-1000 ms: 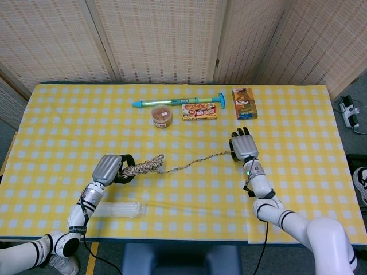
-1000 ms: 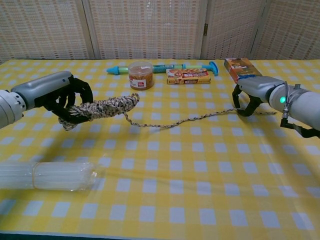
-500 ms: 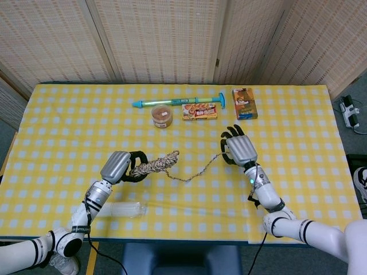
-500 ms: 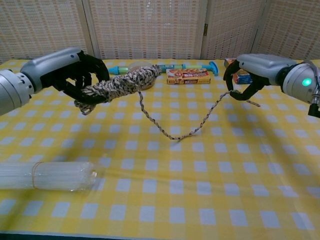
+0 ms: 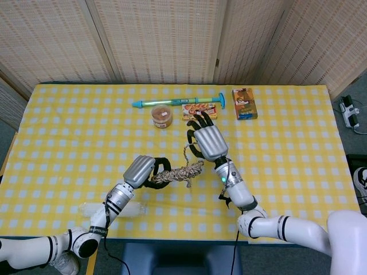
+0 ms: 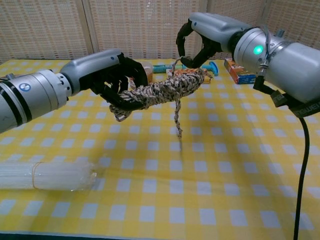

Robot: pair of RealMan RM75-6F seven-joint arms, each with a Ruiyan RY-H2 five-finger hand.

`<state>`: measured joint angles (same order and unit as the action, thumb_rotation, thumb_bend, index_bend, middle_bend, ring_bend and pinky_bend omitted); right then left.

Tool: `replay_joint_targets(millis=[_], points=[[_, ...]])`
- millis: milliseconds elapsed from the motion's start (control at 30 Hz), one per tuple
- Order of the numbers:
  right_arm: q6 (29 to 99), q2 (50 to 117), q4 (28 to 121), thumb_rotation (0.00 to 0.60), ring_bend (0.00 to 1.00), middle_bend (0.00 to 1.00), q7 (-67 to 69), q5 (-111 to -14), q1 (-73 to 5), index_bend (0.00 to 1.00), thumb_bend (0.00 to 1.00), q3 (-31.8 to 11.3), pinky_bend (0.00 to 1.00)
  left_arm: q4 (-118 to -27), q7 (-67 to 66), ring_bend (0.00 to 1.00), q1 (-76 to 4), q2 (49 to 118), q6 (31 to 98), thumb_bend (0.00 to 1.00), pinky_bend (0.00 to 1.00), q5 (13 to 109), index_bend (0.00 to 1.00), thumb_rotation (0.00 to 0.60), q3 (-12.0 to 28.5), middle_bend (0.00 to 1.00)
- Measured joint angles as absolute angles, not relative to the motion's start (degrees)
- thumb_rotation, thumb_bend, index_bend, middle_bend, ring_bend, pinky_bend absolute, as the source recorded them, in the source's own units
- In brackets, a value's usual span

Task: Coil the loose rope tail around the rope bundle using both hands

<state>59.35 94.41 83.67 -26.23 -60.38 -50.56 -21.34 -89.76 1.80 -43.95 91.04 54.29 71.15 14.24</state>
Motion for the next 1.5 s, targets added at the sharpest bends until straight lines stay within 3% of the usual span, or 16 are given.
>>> replay_joint_targets(millis=[500, 833, 1267, 1500], points=[[67.2, 90.7, 98.4, 0.600, 0.11, 0.28, -23.6, -69.0, -48.1, 0.68, 0.54, -20.2, 0.00, -86.4, -8.9, 0.69, -47.7, 97.0, 53.7, 0.77, 0.74, 48.4, 0.71, 0.600, 19.0, 0.72], [71.9, 86.1, 104.1, 0.600, 0.11, 0.28, -21.0, -76.6, -42.8, 0.68, 0.55, -14.7, 0.00, -86.4, -3.6, 0.69, -46.2, 97.1, 54.2, 0.77, 0.74, 32.6, 0.71, 0.600, 27.6, 0.72], [72.6, 82.0, 100.7, 0.600, 0.11, 0.29, -11.3, -77.7, -35.6, 0.69, 0.55, -8.3, 0.00, -89.3, 11.2, 0.69, -40.3, 89.4, 49.7, 0.78, 0.74, 32.5, 0.71, 0.600, 34.7, 0.72], [68.1, 84.0, 96.7, 0.600, 0.11, 0.29, -9.0, -72.7, -36.2, 0.69, 0.55, -10.0, 0.00, -94.6, 17.0, 0.69, -37.3, 85.4, 46.8, 0.78, 0.74, 38.6, 0.70, 0.600, 36.0, 0.72]])
